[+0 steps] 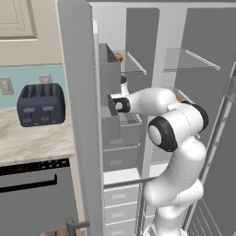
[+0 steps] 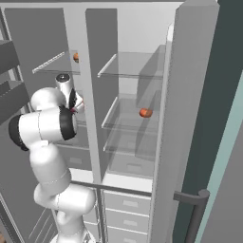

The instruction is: Pick up the frozen steak from the freezer, place it on any shelf in the fridge, and close the fridge and freezer doors when done.

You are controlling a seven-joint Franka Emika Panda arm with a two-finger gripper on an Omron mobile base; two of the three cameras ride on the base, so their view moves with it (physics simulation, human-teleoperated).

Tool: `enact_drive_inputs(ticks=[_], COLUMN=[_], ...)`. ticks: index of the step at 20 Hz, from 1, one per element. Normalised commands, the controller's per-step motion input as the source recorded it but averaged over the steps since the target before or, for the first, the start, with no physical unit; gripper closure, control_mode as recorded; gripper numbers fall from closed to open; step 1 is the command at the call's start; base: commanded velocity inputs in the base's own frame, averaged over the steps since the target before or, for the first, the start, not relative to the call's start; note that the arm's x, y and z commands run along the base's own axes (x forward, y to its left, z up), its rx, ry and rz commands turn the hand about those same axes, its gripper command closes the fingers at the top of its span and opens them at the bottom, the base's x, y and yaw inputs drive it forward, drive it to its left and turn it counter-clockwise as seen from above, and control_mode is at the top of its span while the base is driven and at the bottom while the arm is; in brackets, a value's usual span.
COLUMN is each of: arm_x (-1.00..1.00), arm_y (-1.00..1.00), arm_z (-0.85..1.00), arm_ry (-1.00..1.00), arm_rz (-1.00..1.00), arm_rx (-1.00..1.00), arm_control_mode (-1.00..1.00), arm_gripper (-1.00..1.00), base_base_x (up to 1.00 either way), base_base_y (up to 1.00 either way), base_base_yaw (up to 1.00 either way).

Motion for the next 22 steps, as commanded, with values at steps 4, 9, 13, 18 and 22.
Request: enact_drive_inputs(ticks=[4, 9, 13, 18, 22], arm_x=[0.34, 0.13, 0.0, 0.0, 0.0], arm_y=[0.03, 0.04, 0.04, 0.01, 0.0], arm_z=[-0.27, -0.51, -0.65, -0.73, -0.64], arm_ry=[0.01, 0.1, 0.1, 0.06, 0.0], arm_rz=[0.0, 0.0, 0.0, 0.0, 0.0], arm_rx=[-0.08, -0.11, -0.12, -0.11, -0.02], arm_control_mode=[-1.0, -1.0, -1.0, -1.0, -1.0], arm_gripper=[-1.0, -1.0, -1.0, 1.0, 1.0], base_base_x=[0.0, 0.0, 0.0, 0.0, 0.0], base_base_y=[0.0, 0.0, 0.0, 0.0, 0.0], base_base_yaw=[0.0, 0.0, 0.0, 0.0, 0.0])
